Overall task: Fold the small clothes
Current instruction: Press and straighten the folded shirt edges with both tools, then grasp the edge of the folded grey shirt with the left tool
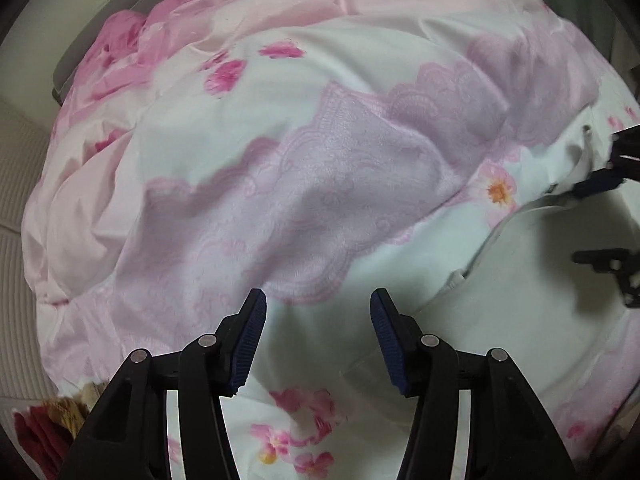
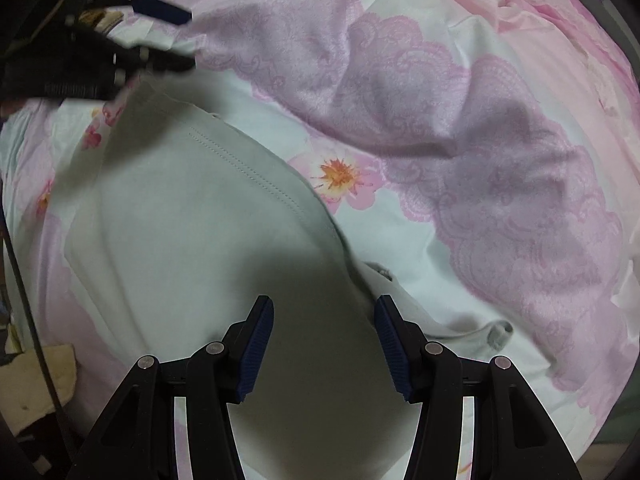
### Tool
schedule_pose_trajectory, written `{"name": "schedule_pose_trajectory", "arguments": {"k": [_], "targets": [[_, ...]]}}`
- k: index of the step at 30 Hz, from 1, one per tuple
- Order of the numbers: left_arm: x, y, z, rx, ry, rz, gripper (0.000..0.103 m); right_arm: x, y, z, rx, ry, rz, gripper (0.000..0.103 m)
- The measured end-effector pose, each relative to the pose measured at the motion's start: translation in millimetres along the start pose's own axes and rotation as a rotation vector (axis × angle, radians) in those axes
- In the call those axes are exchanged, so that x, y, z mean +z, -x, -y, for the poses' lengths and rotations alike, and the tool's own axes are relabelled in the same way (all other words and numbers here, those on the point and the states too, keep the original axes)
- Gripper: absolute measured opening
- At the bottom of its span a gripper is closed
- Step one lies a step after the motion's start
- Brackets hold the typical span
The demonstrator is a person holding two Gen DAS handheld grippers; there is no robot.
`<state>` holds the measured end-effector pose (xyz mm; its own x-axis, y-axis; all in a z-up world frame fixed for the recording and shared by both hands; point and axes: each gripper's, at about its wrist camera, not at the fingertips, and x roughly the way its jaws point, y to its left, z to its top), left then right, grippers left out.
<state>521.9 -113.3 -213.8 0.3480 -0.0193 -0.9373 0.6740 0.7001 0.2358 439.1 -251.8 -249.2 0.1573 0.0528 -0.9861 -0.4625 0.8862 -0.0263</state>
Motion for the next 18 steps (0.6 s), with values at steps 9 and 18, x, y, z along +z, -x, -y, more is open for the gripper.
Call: {"name": "schedule_pose_trajectory", "arguments": {"k": [9, 18], "targets": [[-53.5, 35.7, 19.4, -0.045, 0.146, 0.005, 0.060, 3.7, -3.3, 32.4, -0.230, -0.035, 0.003, 0.054], [-88.5, 56.2, 28.2, -0.155, 0.334, 0.037, 0.062, -26.1, 79.3, 82.9, -0.310, -0.395, 0.171, 0.055]]}}
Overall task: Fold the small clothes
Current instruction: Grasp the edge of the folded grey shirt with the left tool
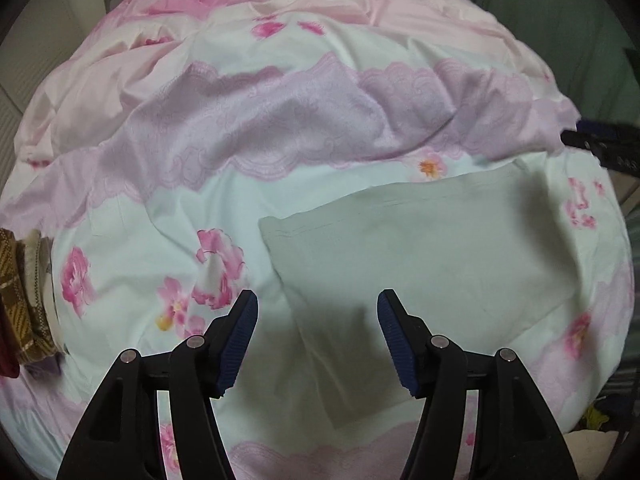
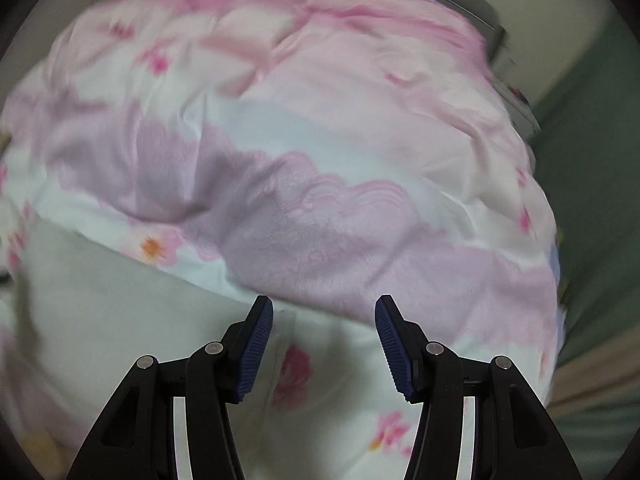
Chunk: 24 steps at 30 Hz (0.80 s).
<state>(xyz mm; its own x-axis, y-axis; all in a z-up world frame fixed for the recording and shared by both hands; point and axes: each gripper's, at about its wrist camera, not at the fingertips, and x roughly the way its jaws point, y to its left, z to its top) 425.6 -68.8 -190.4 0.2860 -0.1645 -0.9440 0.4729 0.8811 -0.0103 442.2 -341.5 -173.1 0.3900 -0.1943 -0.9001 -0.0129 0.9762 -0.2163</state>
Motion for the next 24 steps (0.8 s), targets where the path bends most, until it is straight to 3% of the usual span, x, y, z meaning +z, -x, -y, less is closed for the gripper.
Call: {"name": "schedule_pose_trajectory", "arguments": {"k": [2, 3, 6, 9, 11, 14, 18, 24], "targets": [[5.3, 3.7, 3.3, -0.018, -0.058, 0.013, 0.062, -13.8, 19.1, -4.3, 0.051, -0.079, 0.014, 0.058], [8.4, 5.6, 5.2, -0.027, -0.094, 0.017, 0.062, -28.0, 27.1, -3.4, 0.079, -0.129, 0.015, 0.064], [19.9, 8.1, 1.3, -0.081, -0.164, 0.011, 0.062, -66.8, 33.7, -11.4, 0.160, -0.253, -0.023, 0.066], [21.6, 3.8, -11.0, -0.101, -0.150, -0.014, 0.062, -108.9, 34.6, -27.3, 0.229, -0.359, -0.102, 0.066], [12.4, -3.0, -23.1, -0.159, -0.087, -0.046, 0.062, -130.5, 33.4, -38.6, 0.266, -0.425, -0.148, 0.066], [-9.1, -18.9, -35.5, -0.222, -0.004, -0.100, 0.062, -149.2, 32.3, -62.7, 0.264, -0.431, -0.192, 0.066], [-37.1, -48.0, -42.1, -0.300, 0.031, -0.176, 0.062, -159.2, 37.5, -86.3, 0.245, -0.403, -0.215, 0.066], [-49.8, -82.7, -52.4, -0.471, 0.112, -0.206, 0.062, -161.7, 39.7, -105.9, 0.190, -0.370, -0.244, 0.066]]}}
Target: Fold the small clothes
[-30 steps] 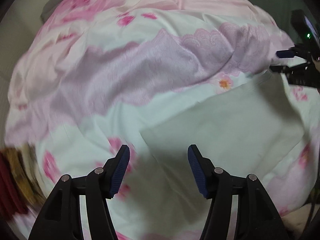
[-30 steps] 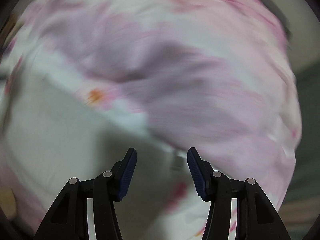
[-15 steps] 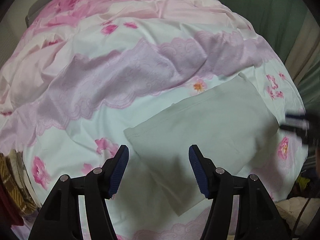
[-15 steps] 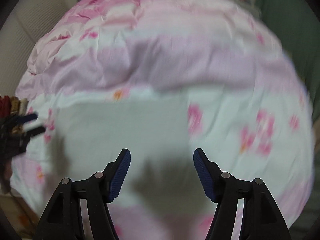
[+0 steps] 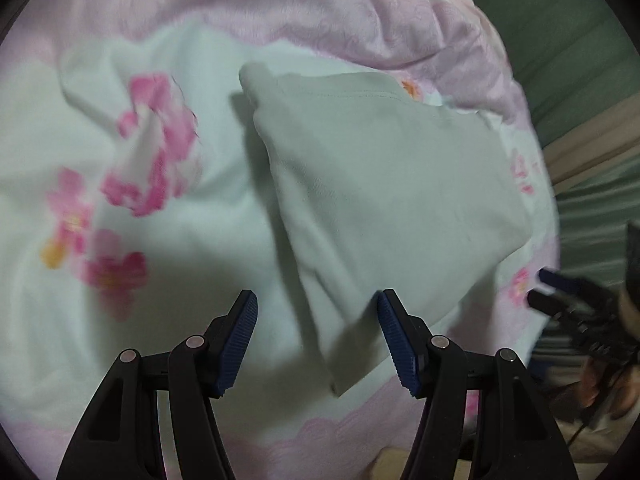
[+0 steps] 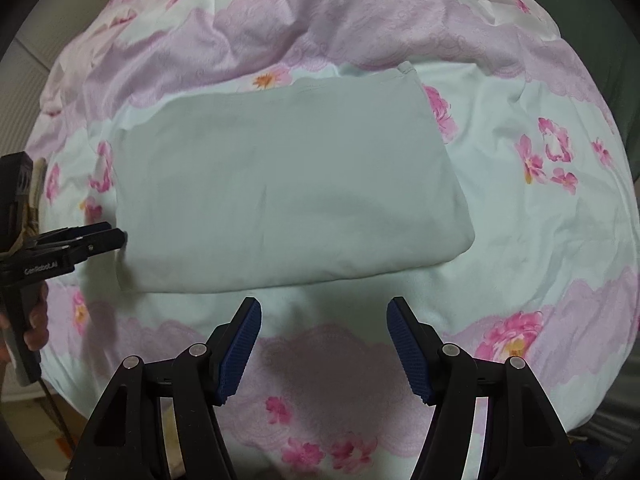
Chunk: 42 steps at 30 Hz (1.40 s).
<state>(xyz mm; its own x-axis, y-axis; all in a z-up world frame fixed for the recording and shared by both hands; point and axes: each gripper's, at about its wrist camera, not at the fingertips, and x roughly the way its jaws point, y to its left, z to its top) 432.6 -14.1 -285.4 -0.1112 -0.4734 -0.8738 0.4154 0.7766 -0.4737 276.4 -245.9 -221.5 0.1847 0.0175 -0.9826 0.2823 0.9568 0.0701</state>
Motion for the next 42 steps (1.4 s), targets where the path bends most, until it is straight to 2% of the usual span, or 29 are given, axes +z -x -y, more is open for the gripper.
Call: {"name": "schedule_pose_trajectory", "arguments": {"k": [3, 6, 8, 9, 10, 13, 17, 22, 23, 24, 28, 30, 33, 37, 42], "targets": [[4.6, -14.2, -7.9, -0.091, 0.050, -0.015, 0.062, 0.0, -1.6, -5.6, -0.019, -0.006, -0.011, 0.066], [8.2, -25.4, -11.4, -0.150, 0.077, -0.016, 0.061, 3.9, -4.5, -10.3, -0.026, -0.021, -0.021, 0.066], [11.4, -27.2, -10.2, -0.200, 0.093, -0.015, 0.051, 9.2, -3.0, -14.4, -0.036, -0.019, -0.018, 0.066], [12.5, -25.9, -7.6, -0.227, 0.090, -0.017, 0.041, 12.4, -1.6, -16.8, -0.042, -0.014, -0.012, 0.066], [13.2, -23.6, -2.5, -0.260, 0.069, -0.016, 0.038, 15.1, -0.8, -17.9, -0.047, -0.010, -0.009, 0.066], [12.4, -19.0, 8.9, -0.276, 0.006, -0.025, 0.035, 24.2, 3.4, -21.0, -0.060, 0.001, 0.002, 0.066], [11.7, -12.1, 8.4, -0.359, 0.018, -0.002, 0.035, 36.8, 6.6, -18.9, -0.074, -0.006, 0.022, 0.066], [21.0, -43.7, -6.0, -0.297, 0.160, -0.039, 0.035, 50.5, 4.5, -13.4, -0.081, -0.024, 0.040, 0.066], [22.8, -46.1, -5.5, -0.289, 0.183, -0.035, 0.033, 53.1, 3.6, -12.9, -0.081, -0.025, 0.044, 0.066], [24.1, -46.5, -3.8, -0.279, 0.198, -0.029, 0.027, 56.2, 2.8, -12.5, -0.083, -0.027, 0.048, 0.066], [17.3, -22.4, 13.9, -0.190, 0.189, 0.028, 0.015, 67.3, -0.8, -12.8, -0.077, -0.019, 0.061, 0.066], [11.2, -3.0, 20.6, -0.169, 0.203, 0.060, 0.014, 71.0, -3.2, -13.2, -0.080, -0.016, 0.064, 0.066], [5.3, 11.7, 24.2, -0.065, 0.234, 0.084, 0.013, 76.1, -8.5, -14.0, -0.045, -0.010, 0.063, 0.066], [6.1, 8.3, 32.9, -0.016, 0.279, 0.064, 0.013, 80.2, -27.8, -22.7, -0.011, 0.043, 0.029, 0.066], [12.4, 20.9, 68.9, 0.104, 0.263, 0.040, 0.013, 79.1, -61.2, -24.0, -0.017, 0.130, -0.067, 0.066]]}}
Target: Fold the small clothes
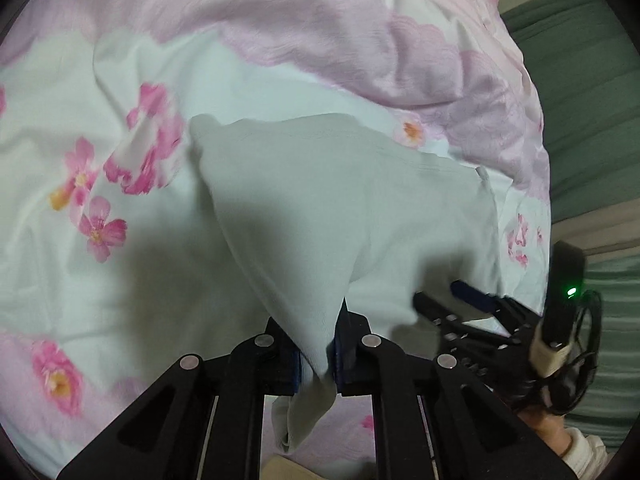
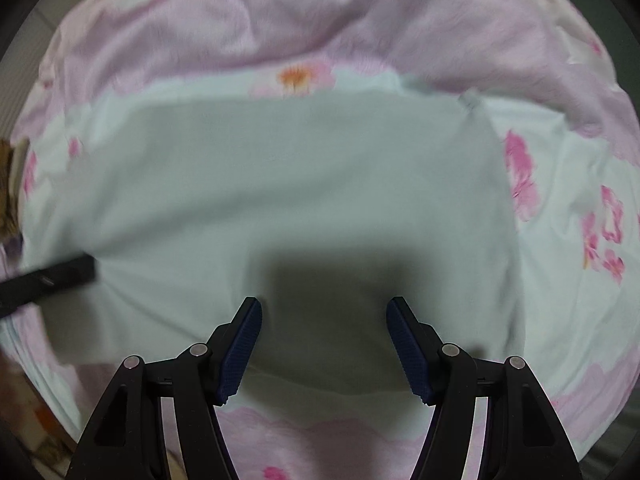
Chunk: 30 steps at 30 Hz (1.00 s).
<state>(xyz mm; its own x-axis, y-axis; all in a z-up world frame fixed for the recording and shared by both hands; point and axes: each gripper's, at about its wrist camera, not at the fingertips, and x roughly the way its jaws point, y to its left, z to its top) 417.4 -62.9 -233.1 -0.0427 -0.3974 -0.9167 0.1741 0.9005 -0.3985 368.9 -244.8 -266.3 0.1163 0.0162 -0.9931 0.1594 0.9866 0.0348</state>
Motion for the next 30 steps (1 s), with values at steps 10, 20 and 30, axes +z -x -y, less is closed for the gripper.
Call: {"name": "schedule_pose_trajectory", "arguments": {"k": [10, 20, 30], "targets": [[0.3, -12.9, 126.9, 0.190, -0.120, -0.040, 0.013, -41.1, 23.1, 70.5, 0.114, 0.000, -0.015, 0.065], [10.5, -89.8, 208.5, 0.205, -0.127, -0.166, 0.027, -65.4, 58.8, 168.8, 0.117, -0.120, 0.056, 0.065], [-15.3, -12.6, 177.5, 0.167, -0.093, 0.029, 0.066, -60.3, 63.3, 192.5, 0.164, -0.139, 0.084, 0.065]]}}
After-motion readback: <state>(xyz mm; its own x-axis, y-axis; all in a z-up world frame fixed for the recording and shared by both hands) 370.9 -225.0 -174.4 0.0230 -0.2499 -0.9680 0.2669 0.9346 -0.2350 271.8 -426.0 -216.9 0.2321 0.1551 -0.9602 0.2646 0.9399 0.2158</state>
